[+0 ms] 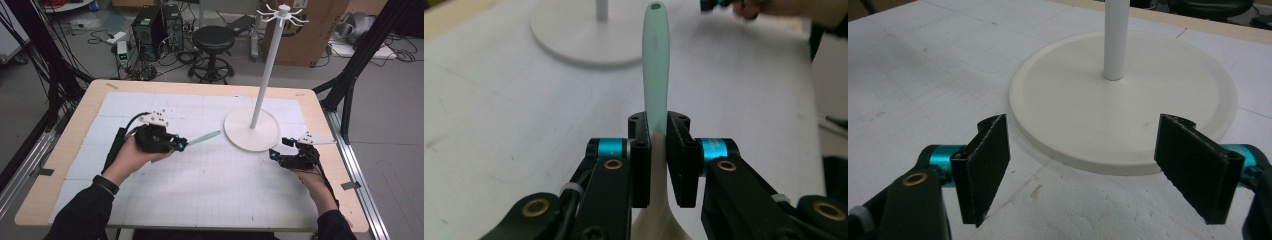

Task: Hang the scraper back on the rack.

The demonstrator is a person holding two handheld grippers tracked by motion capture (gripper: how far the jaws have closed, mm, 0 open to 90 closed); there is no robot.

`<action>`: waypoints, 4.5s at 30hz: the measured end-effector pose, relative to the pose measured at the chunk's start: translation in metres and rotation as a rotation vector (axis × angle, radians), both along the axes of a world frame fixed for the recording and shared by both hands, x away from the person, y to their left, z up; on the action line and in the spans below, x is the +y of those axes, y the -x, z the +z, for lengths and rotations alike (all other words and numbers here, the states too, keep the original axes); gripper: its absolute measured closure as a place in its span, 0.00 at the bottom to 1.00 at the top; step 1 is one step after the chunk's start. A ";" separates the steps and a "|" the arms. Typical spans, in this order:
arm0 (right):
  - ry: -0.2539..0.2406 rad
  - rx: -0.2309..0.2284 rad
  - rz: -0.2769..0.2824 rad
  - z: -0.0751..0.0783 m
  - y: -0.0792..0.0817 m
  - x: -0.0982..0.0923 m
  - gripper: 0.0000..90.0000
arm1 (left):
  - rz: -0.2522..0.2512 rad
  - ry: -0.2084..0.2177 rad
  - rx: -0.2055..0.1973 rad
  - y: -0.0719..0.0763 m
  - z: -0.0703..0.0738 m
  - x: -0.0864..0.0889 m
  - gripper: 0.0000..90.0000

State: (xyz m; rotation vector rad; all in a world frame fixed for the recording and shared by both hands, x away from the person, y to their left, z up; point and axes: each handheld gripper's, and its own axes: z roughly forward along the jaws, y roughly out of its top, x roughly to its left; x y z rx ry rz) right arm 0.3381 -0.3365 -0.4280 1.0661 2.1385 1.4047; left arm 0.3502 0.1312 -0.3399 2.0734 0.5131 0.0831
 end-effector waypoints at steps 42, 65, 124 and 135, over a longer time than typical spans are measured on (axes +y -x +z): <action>-0.007 0.016 0.011 -0.001 0.000 -0.001 0.24 | 0.037 0.175 -0.204 -0.064 0.220 -0.059 0.90; -0.010 0.011 0.013 0.000 0.000 -0.002 0.24 | 0.036 0.159 -0.203 -0.074 0.227 -0.066 0.90; 0.005 0.024 0.029 -0.002 0.000 0.001 0.24 | -0.009 0.061 -0.167 -0.043 0.119 -0.028 0.41; 0.039 0.044 0.049 -0.004 0.002 0.006 0.24 | 0.051 0.060 -0.139 -0.004 0.003 0.055 0.36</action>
